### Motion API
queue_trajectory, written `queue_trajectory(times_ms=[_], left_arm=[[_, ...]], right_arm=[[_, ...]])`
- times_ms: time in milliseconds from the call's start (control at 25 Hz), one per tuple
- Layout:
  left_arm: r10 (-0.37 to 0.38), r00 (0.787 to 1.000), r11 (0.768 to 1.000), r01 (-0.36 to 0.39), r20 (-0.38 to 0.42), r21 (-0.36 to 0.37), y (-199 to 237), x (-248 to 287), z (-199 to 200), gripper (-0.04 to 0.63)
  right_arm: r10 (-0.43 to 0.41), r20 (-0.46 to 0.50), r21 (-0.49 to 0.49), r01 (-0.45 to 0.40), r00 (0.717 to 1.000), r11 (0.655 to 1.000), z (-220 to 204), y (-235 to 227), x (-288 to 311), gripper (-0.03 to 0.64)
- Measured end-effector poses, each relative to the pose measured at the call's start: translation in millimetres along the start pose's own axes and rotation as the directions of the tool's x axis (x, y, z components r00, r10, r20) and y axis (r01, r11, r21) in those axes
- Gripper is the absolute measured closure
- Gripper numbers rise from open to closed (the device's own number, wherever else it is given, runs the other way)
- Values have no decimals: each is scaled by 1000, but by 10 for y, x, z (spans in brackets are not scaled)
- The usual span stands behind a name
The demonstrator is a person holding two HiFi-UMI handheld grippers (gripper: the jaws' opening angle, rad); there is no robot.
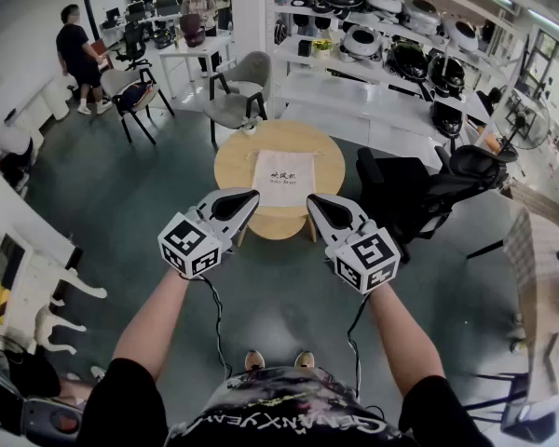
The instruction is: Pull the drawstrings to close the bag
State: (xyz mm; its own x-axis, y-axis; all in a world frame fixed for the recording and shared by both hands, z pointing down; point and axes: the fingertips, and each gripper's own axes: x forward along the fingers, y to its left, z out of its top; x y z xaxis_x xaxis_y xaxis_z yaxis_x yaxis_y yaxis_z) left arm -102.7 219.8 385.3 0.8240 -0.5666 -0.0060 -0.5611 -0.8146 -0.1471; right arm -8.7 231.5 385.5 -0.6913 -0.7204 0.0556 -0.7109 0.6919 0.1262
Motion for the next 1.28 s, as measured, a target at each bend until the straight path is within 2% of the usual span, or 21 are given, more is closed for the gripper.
queue_trajectory(times_ms=[960, 1280], left_arm=[[-10, 1000, 1000, 10, -21, 11, 55, 63, -61, 584], [-40, 999, 999, 40, -8, 5, 44, 115, -46, 583]], right_arm=[[-8, -6, 19, 8, 1000, 1000, -31, -55, 58, 615], [-9, -16, 0, 9, 1000, 1000, -47, -87, 94, 614]])
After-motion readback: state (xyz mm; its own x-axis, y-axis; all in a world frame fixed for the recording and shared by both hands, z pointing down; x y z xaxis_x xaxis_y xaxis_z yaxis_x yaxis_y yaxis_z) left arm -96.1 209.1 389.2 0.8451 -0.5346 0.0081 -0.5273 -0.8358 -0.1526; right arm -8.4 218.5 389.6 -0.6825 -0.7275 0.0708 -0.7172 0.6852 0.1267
